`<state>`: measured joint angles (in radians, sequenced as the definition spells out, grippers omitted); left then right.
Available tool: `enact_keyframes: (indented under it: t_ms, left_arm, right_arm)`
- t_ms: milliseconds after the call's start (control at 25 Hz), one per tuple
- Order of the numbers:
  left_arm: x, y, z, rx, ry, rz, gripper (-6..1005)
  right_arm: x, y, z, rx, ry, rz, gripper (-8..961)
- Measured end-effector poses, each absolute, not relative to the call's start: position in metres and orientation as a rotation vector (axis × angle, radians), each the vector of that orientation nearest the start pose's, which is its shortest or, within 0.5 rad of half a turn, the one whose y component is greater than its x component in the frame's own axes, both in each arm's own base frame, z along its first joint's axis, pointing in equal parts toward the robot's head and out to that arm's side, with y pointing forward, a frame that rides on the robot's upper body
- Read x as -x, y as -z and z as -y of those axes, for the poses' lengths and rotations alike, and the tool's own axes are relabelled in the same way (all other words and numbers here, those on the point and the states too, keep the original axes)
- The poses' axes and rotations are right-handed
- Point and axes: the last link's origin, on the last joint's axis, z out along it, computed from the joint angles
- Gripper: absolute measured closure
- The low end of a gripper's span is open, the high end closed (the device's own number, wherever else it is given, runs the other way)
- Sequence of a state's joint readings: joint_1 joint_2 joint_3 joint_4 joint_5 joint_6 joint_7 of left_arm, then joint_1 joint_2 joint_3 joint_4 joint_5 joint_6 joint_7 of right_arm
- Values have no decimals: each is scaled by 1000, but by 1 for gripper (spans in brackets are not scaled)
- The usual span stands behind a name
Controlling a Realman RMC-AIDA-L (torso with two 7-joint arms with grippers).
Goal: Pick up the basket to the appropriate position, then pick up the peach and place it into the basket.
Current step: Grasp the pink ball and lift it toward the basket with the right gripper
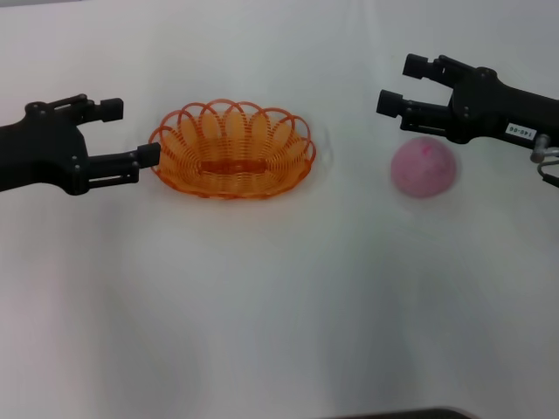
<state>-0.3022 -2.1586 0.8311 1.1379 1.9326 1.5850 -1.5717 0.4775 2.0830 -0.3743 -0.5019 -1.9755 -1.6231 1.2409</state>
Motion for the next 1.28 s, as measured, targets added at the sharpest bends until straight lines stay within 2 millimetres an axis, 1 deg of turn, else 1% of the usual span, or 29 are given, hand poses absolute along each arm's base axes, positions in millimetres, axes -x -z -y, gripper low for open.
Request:
enact_keyframes:
  t_ms: [200, 400, 560, 720, 960, 1160, 1280]
  left_arm:
    - [254, -38, -303, 2634, 620, 552, 169]
    - [261, -31, -299, 2634, 665, 531, 169]
    - [273, -24, -291, 2596, 744, 516, 170]
    - [285, -19, -283, 2586, 782, 489, 170]
    - [302, -15, -269, 2634, 707, 508, 171]
    - [305, -17, -265, 2652, 685, 531, 171]
    - [307, -19, -265, 2672, 642, 556, 171]
  right_arm:
    - [-290, -9, -310, 2434, -992, -735, 7]
    - [-290, -9, -312, 2432, -981, -743, 7]
    - [-291, -8, -312, 2432, -974, -746, 7]
    - [-290, -8, -313, 2437, -971, -753, 7]
    - [-292, -8, -314, 2437, -954, -758, 7]
    - [-291, -7, -314, 2444, -951, -758, 7]
    - [-289, -6, -315, 2453, -952, -757, 7]
